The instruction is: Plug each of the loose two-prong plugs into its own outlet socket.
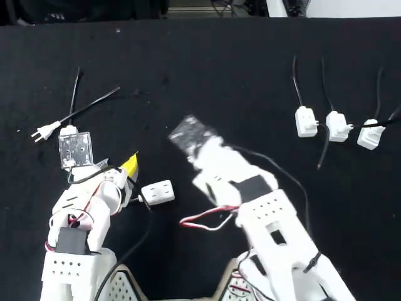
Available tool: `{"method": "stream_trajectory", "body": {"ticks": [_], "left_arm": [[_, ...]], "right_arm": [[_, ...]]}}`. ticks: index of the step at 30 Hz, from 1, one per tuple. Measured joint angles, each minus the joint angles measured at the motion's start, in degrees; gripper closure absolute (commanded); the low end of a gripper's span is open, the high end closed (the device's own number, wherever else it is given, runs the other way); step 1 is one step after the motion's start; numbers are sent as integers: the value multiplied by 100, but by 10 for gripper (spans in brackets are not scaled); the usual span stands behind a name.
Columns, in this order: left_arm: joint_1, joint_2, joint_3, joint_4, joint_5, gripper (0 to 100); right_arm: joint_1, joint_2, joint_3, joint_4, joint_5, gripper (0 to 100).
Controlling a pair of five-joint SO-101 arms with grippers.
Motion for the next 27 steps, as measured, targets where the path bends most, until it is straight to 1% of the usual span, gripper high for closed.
{"method": "stream_trajectory", "body": {"ticks": [3, 10, 12, 17, 22, 27], "left_arm": [[0, 0, 0, 0, 0, 780], [18, 0, 202, 0, -9, 780], [255, 0, 202, 0, -9, 780], [668, 0, 255, 0, -9, 780], [712, -9, 255, 0, -9, 780], [695, -9, 255, 0, -9, 780]], "right_arm": [[246, 141, 167, -35, 9, 988], [255, 1477, 352, -800, 9, 986], [273, 1890, 211, -818, -9, 986], [299, 2716, -545, -369, 9, 986], [308, 3314, -1073, -35, 9, 986], [299, 3631, -1292, 35, 9, 986]]}}
